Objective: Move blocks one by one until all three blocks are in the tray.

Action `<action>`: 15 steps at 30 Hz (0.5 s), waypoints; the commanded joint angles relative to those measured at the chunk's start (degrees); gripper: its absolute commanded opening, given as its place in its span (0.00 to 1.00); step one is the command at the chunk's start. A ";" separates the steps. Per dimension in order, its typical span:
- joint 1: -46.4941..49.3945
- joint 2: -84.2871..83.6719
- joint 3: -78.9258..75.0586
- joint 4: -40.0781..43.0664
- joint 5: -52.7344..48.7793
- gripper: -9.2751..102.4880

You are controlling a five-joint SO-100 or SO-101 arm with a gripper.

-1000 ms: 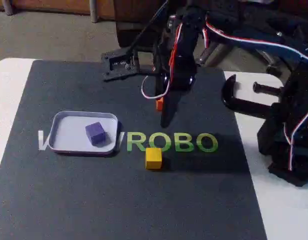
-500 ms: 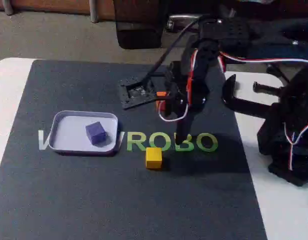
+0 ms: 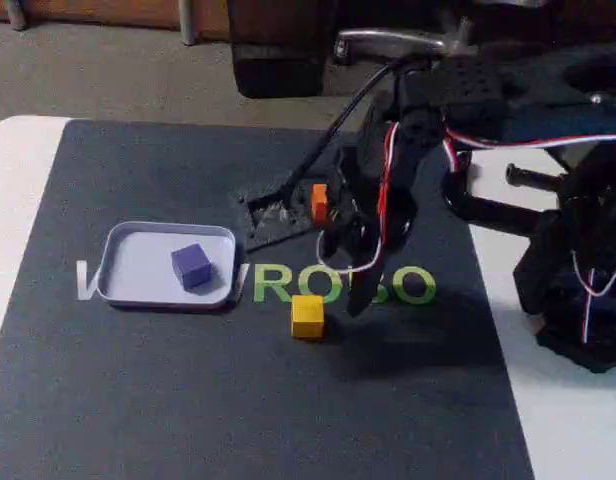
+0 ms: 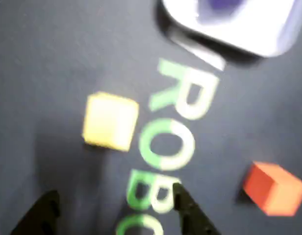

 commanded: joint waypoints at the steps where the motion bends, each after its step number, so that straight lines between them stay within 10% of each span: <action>1: -0.35 -1.85 -1.32 -2.20 0.53 0.32; 15: -2.81 -12.39 -8.26 -4.83 3.96 0.32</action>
